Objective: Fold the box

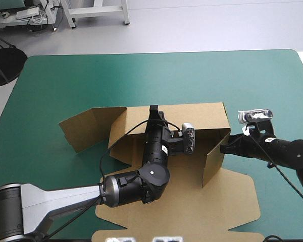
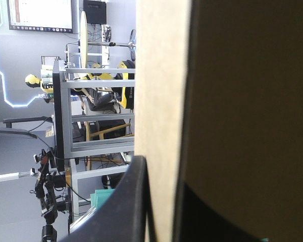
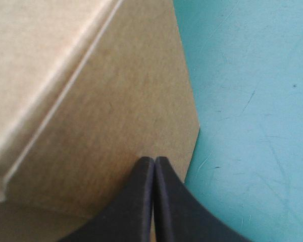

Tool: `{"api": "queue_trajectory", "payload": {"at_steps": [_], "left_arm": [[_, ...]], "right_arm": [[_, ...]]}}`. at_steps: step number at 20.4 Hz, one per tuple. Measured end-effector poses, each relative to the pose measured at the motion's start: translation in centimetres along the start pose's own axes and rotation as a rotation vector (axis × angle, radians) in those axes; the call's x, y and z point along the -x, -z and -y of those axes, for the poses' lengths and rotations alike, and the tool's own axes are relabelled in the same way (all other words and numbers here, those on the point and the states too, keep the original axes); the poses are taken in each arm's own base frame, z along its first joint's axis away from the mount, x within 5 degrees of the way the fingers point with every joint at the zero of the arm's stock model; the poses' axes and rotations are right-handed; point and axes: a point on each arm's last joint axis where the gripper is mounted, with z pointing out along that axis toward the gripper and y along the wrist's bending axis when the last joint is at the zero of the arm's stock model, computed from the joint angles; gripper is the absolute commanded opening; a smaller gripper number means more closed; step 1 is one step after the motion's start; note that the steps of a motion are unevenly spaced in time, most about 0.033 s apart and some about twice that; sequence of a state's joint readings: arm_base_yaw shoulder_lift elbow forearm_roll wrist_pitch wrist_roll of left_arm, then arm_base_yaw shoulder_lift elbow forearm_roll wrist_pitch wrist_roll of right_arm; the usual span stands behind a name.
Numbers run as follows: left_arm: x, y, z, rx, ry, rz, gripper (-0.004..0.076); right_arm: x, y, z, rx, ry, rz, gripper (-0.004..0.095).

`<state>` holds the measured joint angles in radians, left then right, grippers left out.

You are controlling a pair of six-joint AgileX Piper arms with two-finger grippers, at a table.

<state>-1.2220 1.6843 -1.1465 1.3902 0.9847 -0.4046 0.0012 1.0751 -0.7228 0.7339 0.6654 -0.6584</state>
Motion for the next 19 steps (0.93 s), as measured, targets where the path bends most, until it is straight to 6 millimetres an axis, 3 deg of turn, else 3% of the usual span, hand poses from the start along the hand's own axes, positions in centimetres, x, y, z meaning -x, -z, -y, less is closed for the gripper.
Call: {"api": "queue_trajectory", "payload": {"at_steps": [5, 7, 9, 11, 19], "left_arm": [[0.1, 0.0, 0.0, 0.000, 0.001, 0.000, -0.0009], [0.1, 0.0, 0.0, 0.000, 0.001, 0.000, -0.0009], [0.1, 0.0, 0.0, 0.000, 0.001, 0.000, -0.0009], [0.1, 0.0, 0.0, 0.001, 0.001, -0.001, -0.0008], [0.0, 0.0, 0.0, 0.000, 0.001, -0.002, -0.0009]], "right_arm": [[-1.5, -0.1, 0.1, -0.016, 0.158, 0.008, 0.0012], [-1.5, -0.1, 0.2, -0.018, 0.219, 0.005, 0.0148], [-1.6, -0.1, 0.2, -0.028, 0.256, -0.004, 0.0386], [-1.8, 0.0, 0.3, -0.034, 0.317, -0.028, 0.0454], [-2.6, 0.1, 0.0, 0.015, 0.417, -0.109, 0.0455]]}}
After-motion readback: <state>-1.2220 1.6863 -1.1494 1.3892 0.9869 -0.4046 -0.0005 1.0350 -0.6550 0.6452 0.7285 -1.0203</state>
